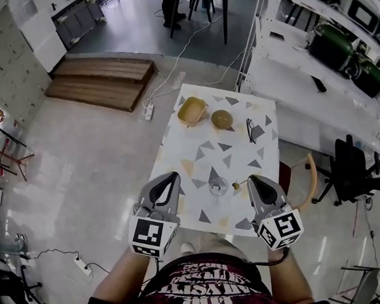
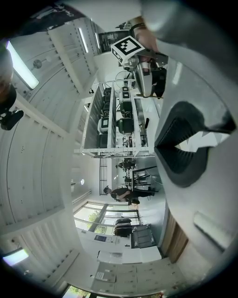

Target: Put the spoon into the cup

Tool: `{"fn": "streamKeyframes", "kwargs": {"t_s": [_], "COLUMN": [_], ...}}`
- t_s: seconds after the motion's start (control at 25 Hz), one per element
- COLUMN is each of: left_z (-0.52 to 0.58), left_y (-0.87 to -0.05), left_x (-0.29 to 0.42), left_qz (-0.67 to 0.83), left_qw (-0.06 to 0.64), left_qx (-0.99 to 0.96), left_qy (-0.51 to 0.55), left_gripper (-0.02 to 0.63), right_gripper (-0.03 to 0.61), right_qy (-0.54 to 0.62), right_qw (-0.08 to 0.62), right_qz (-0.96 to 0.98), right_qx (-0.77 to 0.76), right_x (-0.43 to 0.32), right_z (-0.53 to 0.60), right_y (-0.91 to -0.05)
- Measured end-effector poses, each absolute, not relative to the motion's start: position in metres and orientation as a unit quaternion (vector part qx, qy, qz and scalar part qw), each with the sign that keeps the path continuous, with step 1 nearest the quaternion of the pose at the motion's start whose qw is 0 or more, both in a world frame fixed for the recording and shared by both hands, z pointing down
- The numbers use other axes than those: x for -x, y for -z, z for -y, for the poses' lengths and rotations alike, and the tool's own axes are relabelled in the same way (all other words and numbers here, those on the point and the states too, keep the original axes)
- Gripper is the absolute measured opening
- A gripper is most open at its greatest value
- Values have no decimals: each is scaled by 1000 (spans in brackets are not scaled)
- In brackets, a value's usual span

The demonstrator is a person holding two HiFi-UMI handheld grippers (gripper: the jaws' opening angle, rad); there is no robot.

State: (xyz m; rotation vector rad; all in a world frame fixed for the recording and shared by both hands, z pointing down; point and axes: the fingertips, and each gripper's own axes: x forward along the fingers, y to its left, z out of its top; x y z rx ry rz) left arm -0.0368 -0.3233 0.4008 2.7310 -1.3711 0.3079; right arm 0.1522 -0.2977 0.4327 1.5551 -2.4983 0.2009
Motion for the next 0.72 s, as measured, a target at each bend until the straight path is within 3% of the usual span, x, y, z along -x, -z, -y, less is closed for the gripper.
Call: {"fn": "streamKeyframes", "kwargs": {"t_s": [0.72], "left_z": [381], "left_y": [-437], "left_x": [22], "left_qz": [470], "left_qw": [60], "left_qx": [-871], "left_qy": [-128], "left_gripper": [1], "right_gripper": [34], "right_qy": [-187], "right_qw": [145], "right_qz": [849], "right_qx": [-472], "right_x": [-149], "right_z": [357], "right_y": [-567]}}
